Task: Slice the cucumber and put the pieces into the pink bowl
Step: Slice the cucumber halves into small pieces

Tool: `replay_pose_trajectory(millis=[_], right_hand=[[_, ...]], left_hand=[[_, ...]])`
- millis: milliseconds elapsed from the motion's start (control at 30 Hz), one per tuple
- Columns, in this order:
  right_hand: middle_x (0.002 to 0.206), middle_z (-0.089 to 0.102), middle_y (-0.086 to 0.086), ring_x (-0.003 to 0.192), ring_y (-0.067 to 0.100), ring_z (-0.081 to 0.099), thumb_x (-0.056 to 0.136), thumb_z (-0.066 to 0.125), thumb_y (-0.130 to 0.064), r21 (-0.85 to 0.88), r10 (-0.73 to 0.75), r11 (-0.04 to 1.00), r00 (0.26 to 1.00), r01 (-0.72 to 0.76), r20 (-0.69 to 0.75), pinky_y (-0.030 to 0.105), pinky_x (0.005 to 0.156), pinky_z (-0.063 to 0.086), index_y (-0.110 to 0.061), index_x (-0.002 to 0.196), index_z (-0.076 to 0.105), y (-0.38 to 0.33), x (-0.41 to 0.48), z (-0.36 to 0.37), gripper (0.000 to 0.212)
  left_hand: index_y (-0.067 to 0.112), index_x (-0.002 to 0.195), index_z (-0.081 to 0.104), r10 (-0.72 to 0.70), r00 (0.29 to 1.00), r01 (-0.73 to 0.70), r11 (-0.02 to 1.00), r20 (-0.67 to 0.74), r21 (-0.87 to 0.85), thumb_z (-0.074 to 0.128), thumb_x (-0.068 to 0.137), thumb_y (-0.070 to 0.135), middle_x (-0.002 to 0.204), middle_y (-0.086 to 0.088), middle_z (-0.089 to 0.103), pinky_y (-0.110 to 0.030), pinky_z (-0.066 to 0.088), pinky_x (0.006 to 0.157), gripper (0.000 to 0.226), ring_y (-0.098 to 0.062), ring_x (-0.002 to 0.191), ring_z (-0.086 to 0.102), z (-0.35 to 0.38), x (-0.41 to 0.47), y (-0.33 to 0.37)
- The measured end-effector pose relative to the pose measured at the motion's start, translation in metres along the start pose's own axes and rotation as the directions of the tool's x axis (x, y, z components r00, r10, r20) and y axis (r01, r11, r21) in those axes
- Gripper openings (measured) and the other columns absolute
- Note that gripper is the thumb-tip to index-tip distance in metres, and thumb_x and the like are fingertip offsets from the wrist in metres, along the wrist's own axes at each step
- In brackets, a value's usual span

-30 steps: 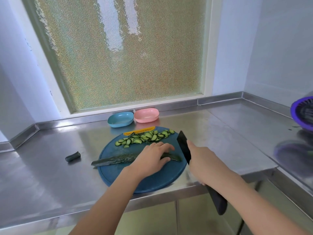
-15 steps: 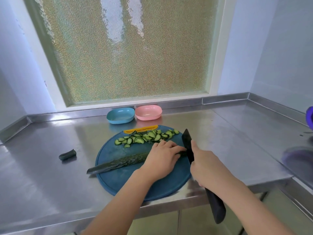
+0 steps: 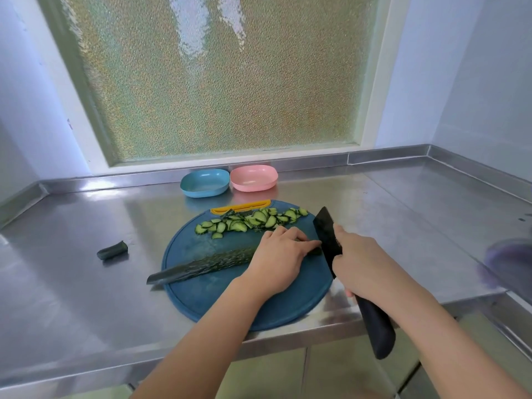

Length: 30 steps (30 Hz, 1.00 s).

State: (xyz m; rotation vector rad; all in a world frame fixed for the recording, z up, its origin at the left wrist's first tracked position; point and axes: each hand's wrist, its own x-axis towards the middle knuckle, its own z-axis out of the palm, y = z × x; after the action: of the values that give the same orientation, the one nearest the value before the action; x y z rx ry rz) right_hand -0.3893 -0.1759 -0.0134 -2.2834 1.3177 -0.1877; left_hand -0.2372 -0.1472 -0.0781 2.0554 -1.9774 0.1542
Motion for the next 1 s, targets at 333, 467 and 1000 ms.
replay_pose_trajectory(millis=[333,467,1000], right_hand=[[0.103,0.056,0.014,0.076,0.028,0.067,0.089,0.037,-0.002,0.069,0.031,0.997,1.000,-0.031,0.003,0.031,0.062,0.055,-0.014,0.146,0.022,-0.002,0.001,0.002,0.060],[0.107,0.055,0.016,0.085,0.029,0.064,0.090,0.038,-0.003,0.051,0.056,0.997,0.998,-0.055,-0.013,0.034,0.071,0.056,-0.017,0.152,0.006,-0.004,0.002,0.014,0.071],[0.078,0.063,0.017,0.042,0.019,0.056,0.088,0.033,0.002,0.206,0.056,0.976,0.996,-0.069,0.066,0.026,0.047,0.050,-0.013,0.134,0.040,0.002,0.007,-0.014,0.049]], left_hand=[[0.041,0.138,0.040,-0.013,1.000,0.013,1.000,0.002,-0.006,0.033,0.100,0.020,0.122,0.008,0.049,-0.035,0.033,0.091,0.044,-0.020,0.107,0.041,0.001,0.002,0.000],[0.042,0.138,0.039,-0.018,1.000,0.018,1.000,0.001,0.004,0.032,0.100,0.022,0.123,0.009,0.048,-0.033,0.033,0.090,0.043,-0.019,0.106,0.040,0.003,0.003,-0.001],[0.039,0.139,0.039,-0.031,1.000,0.031,0.999,-0.001,-0.023,0.033,0.100,0.020,0.125,0.008,0.050,-0.031,0.032,0.090,0.044,-0.019,0.104,0.041,0.000,-0.001,0.002]])
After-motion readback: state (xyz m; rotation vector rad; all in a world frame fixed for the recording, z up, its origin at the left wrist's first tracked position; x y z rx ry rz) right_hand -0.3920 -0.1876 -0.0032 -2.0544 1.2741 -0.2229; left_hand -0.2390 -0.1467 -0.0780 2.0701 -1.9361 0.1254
